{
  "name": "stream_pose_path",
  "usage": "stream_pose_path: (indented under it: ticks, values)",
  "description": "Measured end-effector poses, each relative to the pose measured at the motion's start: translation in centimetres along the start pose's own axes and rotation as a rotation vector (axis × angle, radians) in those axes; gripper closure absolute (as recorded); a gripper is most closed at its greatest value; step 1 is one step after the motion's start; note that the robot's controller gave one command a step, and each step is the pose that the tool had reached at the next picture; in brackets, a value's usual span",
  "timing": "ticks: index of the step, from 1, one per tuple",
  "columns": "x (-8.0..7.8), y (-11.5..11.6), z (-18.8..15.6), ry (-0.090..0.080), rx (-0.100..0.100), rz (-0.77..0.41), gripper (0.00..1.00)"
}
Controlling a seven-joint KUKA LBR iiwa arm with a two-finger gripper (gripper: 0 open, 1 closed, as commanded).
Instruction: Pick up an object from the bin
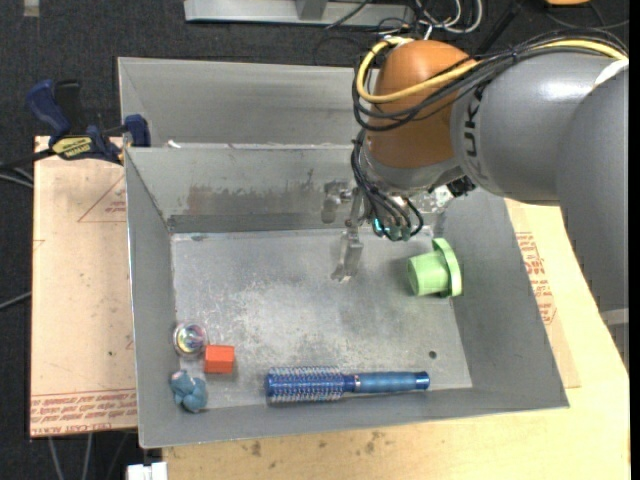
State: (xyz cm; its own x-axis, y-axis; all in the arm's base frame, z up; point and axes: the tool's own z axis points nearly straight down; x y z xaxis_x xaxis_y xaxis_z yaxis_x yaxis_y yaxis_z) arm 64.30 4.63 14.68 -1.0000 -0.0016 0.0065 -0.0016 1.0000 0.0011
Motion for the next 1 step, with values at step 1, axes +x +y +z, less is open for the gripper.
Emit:
stream_pose_path:
  ticks: [1]
  values:
    - [1.62,-7.47,8.14,0.000,0.003,-0.071,0.00]
